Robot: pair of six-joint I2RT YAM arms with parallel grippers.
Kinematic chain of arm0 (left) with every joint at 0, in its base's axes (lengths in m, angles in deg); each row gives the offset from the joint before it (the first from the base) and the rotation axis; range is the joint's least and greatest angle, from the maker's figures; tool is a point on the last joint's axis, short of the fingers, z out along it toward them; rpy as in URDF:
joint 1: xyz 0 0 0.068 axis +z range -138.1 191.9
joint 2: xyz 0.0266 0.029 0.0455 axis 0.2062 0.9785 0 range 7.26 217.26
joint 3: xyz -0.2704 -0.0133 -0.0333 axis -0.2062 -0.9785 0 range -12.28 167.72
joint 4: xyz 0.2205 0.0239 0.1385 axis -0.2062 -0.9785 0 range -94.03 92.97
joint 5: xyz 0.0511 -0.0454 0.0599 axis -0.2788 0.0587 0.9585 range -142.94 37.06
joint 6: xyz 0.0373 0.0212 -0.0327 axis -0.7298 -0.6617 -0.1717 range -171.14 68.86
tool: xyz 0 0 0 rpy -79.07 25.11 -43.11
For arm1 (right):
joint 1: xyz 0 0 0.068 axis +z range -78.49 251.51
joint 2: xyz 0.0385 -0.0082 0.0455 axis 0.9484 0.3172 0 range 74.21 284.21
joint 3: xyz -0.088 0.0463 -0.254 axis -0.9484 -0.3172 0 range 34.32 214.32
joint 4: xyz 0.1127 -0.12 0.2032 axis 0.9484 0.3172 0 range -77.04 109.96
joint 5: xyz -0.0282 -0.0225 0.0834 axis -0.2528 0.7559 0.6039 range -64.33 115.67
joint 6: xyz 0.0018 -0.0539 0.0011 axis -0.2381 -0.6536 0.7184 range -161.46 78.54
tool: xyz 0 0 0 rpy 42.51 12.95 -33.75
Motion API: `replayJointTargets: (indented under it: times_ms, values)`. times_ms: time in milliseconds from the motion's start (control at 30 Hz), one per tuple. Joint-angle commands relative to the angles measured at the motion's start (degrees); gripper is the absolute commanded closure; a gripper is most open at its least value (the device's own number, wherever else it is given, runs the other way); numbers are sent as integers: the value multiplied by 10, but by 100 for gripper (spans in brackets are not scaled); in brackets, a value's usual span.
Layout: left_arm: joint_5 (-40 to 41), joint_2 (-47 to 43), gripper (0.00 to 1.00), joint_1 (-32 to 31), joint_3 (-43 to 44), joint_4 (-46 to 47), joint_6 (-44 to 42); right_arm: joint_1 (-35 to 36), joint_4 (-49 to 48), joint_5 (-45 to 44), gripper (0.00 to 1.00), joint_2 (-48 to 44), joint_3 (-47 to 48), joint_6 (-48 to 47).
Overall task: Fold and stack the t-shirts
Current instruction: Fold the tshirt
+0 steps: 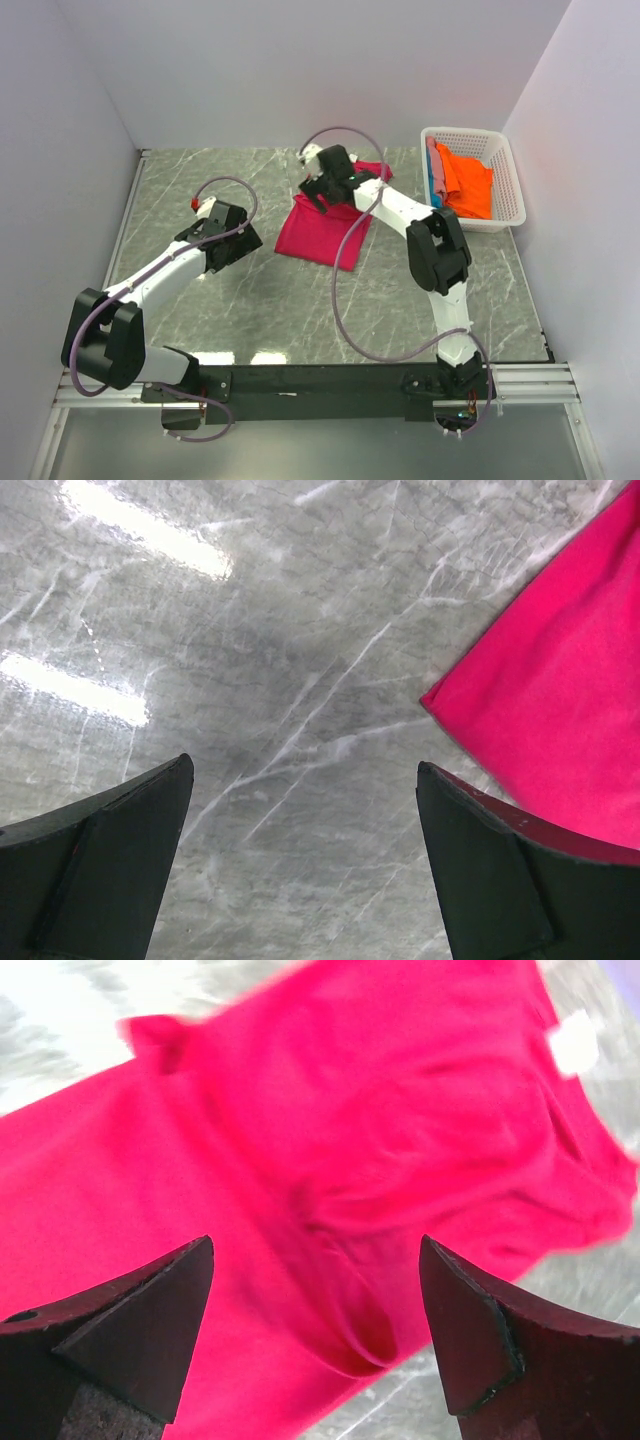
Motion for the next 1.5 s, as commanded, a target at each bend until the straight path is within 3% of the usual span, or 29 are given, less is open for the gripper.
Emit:
replayJointTargets:
  times_ms: [0, 300, 533, 733, 1100, 1267, 1367, 1400, 1467]
  values:
    - [-12, -10, 1, 1, -3, 12, -5, 32, 29, -18, 11, -1, 18, -104]
    - [-12, -6, 1, 1, -18, 15, -9, 43, 5, -195, 10, 79, 59, -142]
    - [-13, -11, 1, 1, -21, 17, -8, 37, -55, -276, 10, 100, 64, -154]
    - [-12, -7, 0, 1, -19, 15, -7, 33, -104, -292, 10, 83, 52, -144]
    - [-14, -8, 1, 1, -17, 17, -11, -17, -54, -245, 10, 112, 124, -100]
    - [-71, 22, 1, 1, -5, 78, -38, -32, -25, -162, 10, 22, 91, 47]
    - [-89, 71, 1, 1, 25, 101, -46, -39, -19, -115, 11, -70, 7, 204]
    - [-91, 103, 1, 1, 38, 100, -49, -40, -29, -99, 11, -97, -63, 271]
    - [-103, 133, 3, 1, 74, 101, -54, -39, -54, -61, 12, -172, -134, 325]
